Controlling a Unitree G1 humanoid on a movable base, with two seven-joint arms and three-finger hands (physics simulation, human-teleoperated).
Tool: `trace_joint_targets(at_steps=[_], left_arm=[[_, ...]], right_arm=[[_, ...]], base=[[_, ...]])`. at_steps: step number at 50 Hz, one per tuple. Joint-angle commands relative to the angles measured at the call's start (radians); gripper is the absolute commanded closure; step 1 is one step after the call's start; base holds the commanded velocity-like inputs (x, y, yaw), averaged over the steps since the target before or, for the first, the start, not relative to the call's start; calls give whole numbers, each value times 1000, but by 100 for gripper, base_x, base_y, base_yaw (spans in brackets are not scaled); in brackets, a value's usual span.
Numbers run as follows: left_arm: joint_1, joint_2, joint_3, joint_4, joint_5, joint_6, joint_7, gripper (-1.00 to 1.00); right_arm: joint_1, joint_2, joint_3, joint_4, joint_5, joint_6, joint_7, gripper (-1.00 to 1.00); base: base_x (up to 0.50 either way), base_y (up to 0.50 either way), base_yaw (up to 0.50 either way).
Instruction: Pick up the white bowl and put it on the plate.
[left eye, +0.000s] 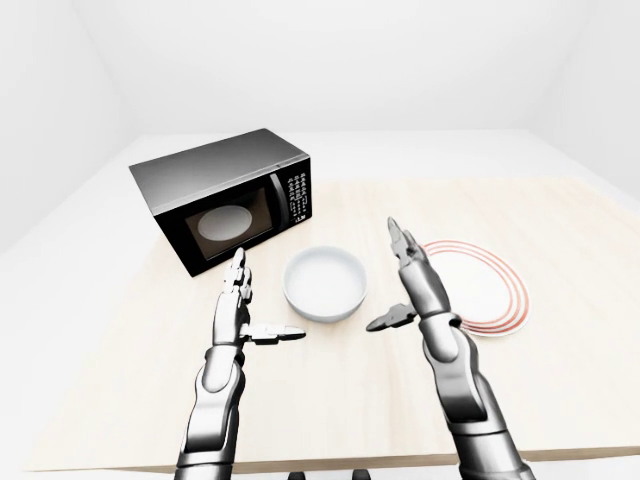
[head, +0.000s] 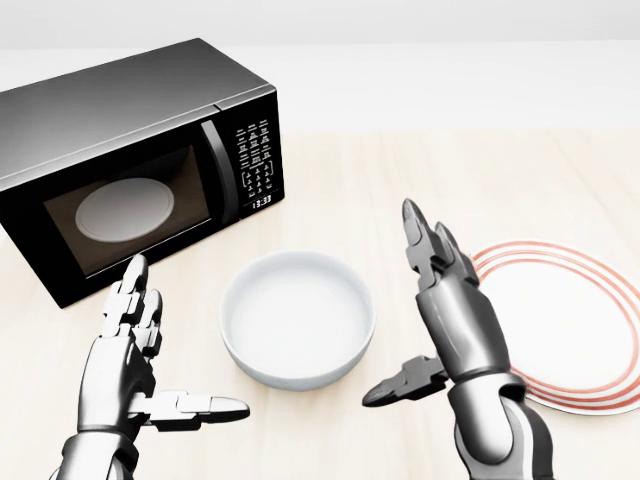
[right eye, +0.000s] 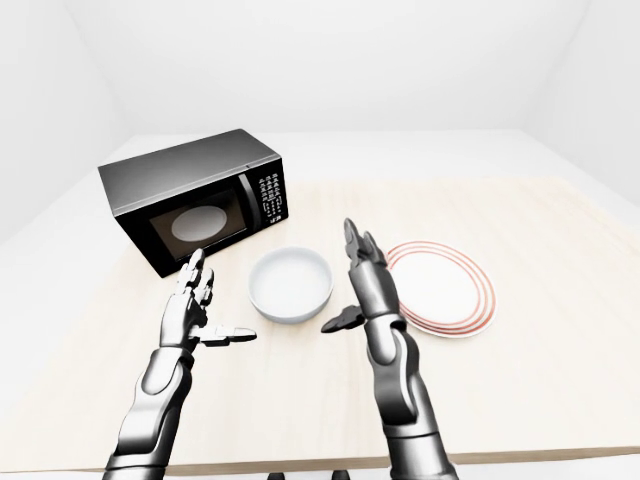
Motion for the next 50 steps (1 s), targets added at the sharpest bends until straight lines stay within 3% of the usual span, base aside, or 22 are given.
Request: trace_joint_targets(at_steps=[1, 6, 17, 23, 30, 35, 39, 50], left_arm=[[-5, 0, 2, 8, -3, 0, 3, -100], [-3, 0, 1, 9, -3, -3, 2, -100], [-5, 1, 1, 14, -2, -8, 1, -100], [0, 0, -1, -4, -1, 5, 0, -100], [0, -1, -2, 0, 1, 0, 1, -100], [1, 0, -2, -4, 0, 3, 0, -100], [-3, 0, 0, 12, 0, -9, -1, -100], [-2, 0, 0, 6, 0, -4, 0, -100]], right_arm=[[-59, 19, 81, -77, -313, 6, 69, -100], [-57, 31, 70, -61, -339, -21, 72, -100], [-68, 39, 82, -51, -397, -41, 117, -100], [-57, 36, 95, -52, -431, -64, 186, -100], [-30, 32, 119, -30, -470, -94, 319, -100], [-30, 39, 124, -36, -490, -97, 388, -100], [-32, 44, 130, -59, -499, -94, 443, -100], [-51, 59, 143, -97, -528, -84, 593, -100]], base=[[0, 0, 0], [0, 0, 0], [0, 0, 0], [0, 0, 0], [0, 0, 0], [0, 0, 0], [0, 0, 0], [0, 0, 0]])
